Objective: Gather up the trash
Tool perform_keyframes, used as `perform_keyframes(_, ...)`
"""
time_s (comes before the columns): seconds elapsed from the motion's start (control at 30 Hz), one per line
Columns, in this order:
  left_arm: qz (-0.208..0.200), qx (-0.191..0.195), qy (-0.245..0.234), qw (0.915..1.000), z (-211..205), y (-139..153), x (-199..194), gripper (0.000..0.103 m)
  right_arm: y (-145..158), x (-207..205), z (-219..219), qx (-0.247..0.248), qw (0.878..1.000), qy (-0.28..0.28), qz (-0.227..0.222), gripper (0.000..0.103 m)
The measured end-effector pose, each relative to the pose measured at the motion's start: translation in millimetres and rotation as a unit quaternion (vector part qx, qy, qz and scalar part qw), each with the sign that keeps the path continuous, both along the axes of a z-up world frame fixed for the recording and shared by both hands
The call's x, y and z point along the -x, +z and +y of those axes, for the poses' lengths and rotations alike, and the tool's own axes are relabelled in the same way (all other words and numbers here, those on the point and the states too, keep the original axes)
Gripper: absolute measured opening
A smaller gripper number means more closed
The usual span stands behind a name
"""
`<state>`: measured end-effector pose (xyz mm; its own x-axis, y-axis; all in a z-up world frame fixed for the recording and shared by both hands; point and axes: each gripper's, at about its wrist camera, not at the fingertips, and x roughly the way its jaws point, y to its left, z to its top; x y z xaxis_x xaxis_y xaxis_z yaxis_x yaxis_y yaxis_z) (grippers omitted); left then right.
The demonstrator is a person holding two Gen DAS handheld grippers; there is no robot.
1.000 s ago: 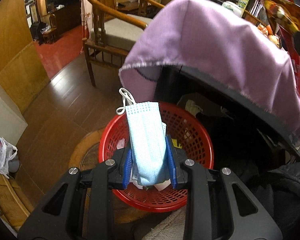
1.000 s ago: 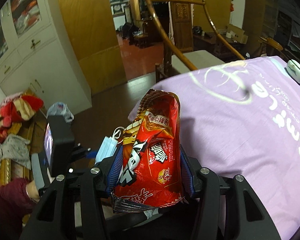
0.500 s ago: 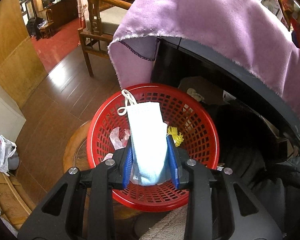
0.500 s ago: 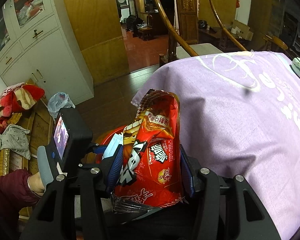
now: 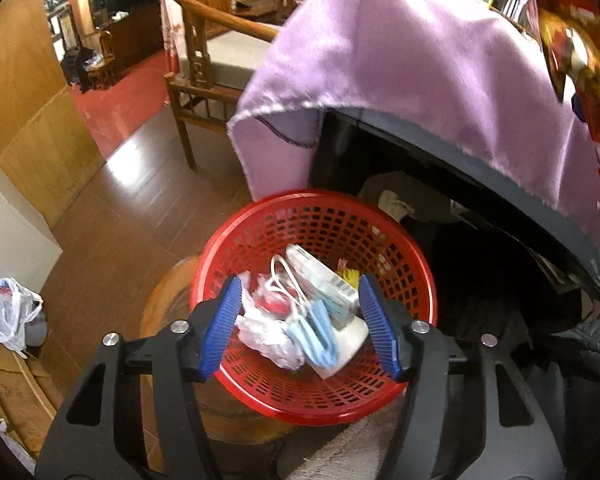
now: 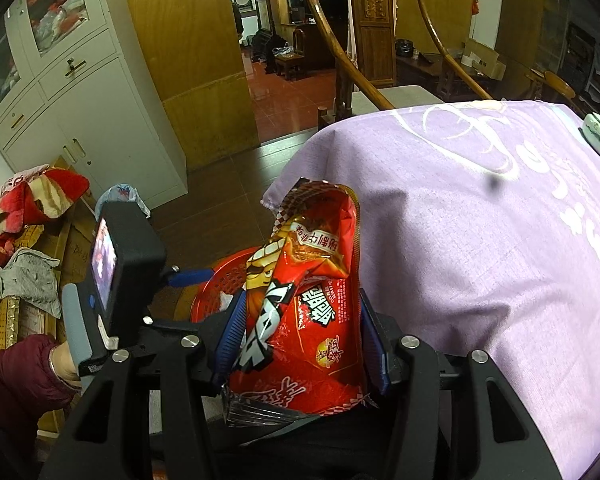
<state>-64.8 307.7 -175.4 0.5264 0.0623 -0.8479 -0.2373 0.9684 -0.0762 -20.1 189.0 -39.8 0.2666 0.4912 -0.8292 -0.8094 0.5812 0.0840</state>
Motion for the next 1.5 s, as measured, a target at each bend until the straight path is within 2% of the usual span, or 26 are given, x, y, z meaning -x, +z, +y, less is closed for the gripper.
perform_keyframes(0.13, -0.01, -0.02, 0.031, 0.9993, 16, 11, 1, 0.074, -1, 1, 1, 0.001, 1.0, 0.004, 0.005, 0.053)
perform_keyframes(0.27, -0.028, -0.037, 0.096, 0.9943, 51, 29, 7, 0.083, -5, 3, 12, 0.006, 1.0, 0.024, 0.016, 0.053)
perform_keyframes(0.33, -0.043, -0.038, 0.135, 0.9891, 71, 41, 14, 0.091, -7, 5, 19, 0.01, 0.999, 0.037, 0.018, 0.053)
perform_keyframes(0.4, -0.055, -0.041, 0.162, 0.9844, 84, 50, 23, 0.094, -10, 8, 30, 0.013, 0.998, 0.052, 0.02, 0.053)
perform_keyframes(0.53, -0.061, -0.05, 0.184, 0.9797, 96, 57, 29, 0.096, -17, 9, 46, 0.018, 0.997, 0.07, 0.027, 0.053)
perform_keyframes(0.63, -0.058, -0.058, 0.185, 0.9794, 98, 55, 29, 0.096, -23, 7, 56, 0.022, 0.996, 0.078, 0.032, 0.054)
perform_keyframes(0.73, -0.05, -0.072, 0.177, 0.9802, 95, 51, 28, 0.096, -31, 6, 64, 0.029, 0.996, 0.083, 0.032, 0.067)
perform_keyframes(0.77, -0.047, -0.079, 0.174, 0.9804, 92, 50, 26, 0.096, -35, 5, 65, 0.034, 0.996, 0.082, 0.03, 0.068)
perform_keyframes(0.9, -0.043, -0.09, 0.166, 0.9809, 86, 48, 26, 0.096, -39, 5, 63, 0.044, 0.996, 0.077, 0.024, 0.068)
perform_keyframes(1.13, -0.043, -0.085, 0.142, 0.9852, 70, 50, 21, 0.096, -34, 2, 41, 0.037, 0.998, 0.052, 0.012, 0.069)
perform_keyframes(1.33, -0.045, -0.092, 0.115, 0.9881, 48, 56, 11, 0.096, -35, -1, 12, 0.035, 0.999, 0.021, 0.025, 0.071)
perform_keyframes(1.5, -0.049, -0.091, 0.103, 0.9894, 34, 62, 7, 0.096, -39, 3, 2, 0.031, 0.999, 0.027, 0.035, 0.073)
